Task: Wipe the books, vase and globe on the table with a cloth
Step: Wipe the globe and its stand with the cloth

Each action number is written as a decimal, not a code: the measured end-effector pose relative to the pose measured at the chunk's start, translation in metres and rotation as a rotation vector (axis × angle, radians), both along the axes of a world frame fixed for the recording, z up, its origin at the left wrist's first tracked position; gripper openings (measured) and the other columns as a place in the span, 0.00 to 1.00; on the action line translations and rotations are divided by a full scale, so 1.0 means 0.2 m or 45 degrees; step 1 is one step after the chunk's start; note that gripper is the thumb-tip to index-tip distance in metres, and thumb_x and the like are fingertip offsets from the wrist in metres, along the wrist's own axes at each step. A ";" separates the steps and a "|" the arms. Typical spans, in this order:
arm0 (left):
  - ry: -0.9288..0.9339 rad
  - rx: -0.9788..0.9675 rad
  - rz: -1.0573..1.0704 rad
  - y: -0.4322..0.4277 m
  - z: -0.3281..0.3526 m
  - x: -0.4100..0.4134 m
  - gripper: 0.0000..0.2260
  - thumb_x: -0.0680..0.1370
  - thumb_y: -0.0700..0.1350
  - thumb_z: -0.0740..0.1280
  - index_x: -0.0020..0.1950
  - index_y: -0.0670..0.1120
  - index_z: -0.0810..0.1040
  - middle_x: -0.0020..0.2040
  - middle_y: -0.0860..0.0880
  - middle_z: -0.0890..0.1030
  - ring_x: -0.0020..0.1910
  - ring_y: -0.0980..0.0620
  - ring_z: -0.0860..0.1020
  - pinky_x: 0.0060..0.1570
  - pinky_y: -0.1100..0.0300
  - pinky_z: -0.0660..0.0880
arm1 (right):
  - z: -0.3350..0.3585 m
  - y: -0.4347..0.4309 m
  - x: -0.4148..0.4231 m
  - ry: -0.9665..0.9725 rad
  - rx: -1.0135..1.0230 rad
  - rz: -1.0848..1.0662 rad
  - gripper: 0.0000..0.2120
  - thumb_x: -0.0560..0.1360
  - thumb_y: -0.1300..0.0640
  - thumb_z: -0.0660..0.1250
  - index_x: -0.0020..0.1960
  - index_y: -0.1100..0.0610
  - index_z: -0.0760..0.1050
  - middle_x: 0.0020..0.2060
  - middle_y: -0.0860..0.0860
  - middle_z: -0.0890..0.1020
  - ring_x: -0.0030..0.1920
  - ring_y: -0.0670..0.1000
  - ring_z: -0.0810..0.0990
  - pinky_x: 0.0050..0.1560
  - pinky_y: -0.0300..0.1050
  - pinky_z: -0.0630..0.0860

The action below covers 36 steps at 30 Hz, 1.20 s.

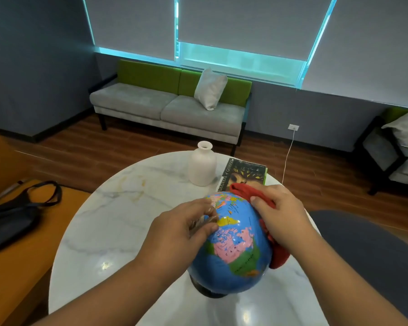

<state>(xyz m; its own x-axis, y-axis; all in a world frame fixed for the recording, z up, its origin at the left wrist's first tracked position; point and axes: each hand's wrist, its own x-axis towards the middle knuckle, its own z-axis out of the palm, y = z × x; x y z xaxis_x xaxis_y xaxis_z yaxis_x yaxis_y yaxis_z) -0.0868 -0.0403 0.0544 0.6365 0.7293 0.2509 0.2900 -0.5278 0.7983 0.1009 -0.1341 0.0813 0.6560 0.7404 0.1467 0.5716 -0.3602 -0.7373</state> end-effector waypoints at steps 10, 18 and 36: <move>0.239 0.191 0.144 -0.02 0.07 0.00 0.08 0.76 0.56 0.67 0.54 0.61 0.76 0.55 0.63 0.77 0.47 0.56 0.79 0.48 0.58 0.76 | -0.25 -0.25 -0.11 0.149 0.472 -0.128 0.17 0.76 0.59 0.68 0.52 0.35 0.77 0.50 0.39 0.73 0.34 0.45 0.81 0.34 0.45 0.81; 0.529 0.432 0.201 -0.01 0.13 0.03 0.10 0.78 0.59 0.59 0.58 0.61 0.71 0.51 0.56 0.76 0.45 0.51 0.78 0.41 0.60 0.73 | -0.28 -0.27 -0.26 -0.709 0.319 0.395 0.23 0.71 0.54 0.64 0.64 0.37 0.73 0.59 0.42 0.71 0.55 0.48 0.74 0.54 0.35 0.72; 0.378 0.166 0.064 0.00 0.10 0.05 0.10 0.76 0.56 0.66 0.58 0.61 0.75 0.56 0.60 0.80 0.54 0.54 0.79 0.53 0.53 0.77 | -0.28 -0.31 -0.24 -0.516 0.342 0.353 0.24 0.73 0.54 0.64 0.66 0.36 0.71 0.60 0.41 0.69 0.59 0.45 0.73 0.56 0.35 0.73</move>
<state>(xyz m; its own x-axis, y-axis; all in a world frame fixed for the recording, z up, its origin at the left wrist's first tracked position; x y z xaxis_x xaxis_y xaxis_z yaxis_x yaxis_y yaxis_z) -0.0774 -0.0396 0.0741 0.6598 0.7357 0.1531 0.5282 -0.5989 0.6019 0.0520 -0.1953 0.0244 0.2936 0.7790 0.5540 0.8749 0.0146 -0.4841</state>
